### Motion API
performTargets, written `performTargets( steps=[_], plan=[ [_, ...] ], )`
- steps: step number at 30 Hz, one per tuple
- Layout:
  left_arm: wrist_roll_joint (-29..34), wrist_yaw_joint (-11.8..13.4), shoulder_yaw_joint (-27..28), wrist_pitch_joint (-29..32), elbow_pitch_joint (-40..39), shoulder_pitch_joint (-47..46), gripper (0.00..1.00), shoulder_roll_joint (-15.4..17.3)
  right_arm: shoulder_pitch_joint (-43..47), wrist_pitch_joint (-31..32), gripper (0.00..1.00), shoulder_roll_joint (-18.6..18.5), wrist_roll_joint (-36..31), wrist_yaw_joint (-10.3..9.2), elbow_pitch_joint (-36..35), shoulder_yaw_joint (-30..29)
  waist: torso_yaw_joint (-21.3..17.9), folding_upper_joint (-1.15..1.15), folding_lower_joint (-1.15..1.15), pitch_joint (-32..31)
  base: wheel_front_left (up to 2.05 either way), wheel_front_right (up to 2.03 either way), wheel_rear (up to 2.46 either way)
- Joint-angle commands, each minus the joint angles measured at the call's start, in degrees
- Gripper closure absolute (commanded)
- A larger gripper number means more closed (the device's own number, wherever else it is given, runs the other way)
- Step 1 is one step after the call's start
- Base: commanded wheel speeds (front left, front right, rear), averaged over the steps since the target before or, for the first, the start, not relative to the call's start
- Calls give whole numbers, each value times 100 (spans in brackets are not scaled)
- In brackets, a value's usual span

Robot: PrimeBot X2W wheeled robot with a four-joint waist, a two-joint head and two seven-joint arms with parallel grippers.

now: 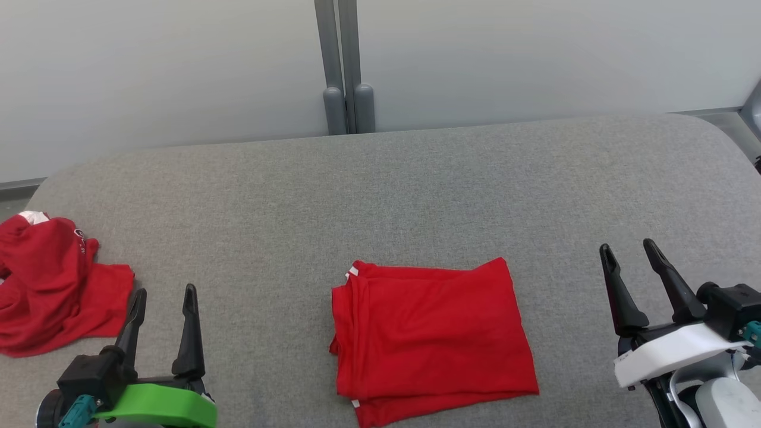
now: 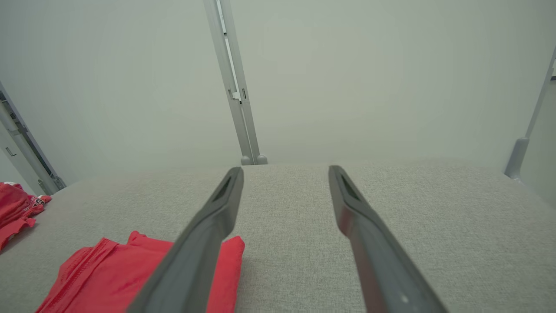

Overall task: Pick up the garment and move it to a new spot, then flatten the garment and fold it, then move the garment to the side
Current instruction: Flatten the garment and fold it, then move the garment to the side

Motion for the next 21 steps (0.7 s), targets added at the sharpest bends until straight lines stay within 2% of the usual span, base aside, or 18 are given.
performTargets(
  steps=[1,13,21],
  plan=[
    [50,-40,47,-15,33,87,0,-26,-26,-53,0,1,-33,0,53,19,3,0,0,0,0,0,0],
    [313,-206,170,-16,165,2,0,-184,-269,128,0,-12,4,0,317,271,112,0,0,42,0,0,0],
    [392,-291,138,-16,235,-156,0,-235,-864,1444,0,83,465,-4,1299,866,410,0,0,176,0,0,0]
  ],
)
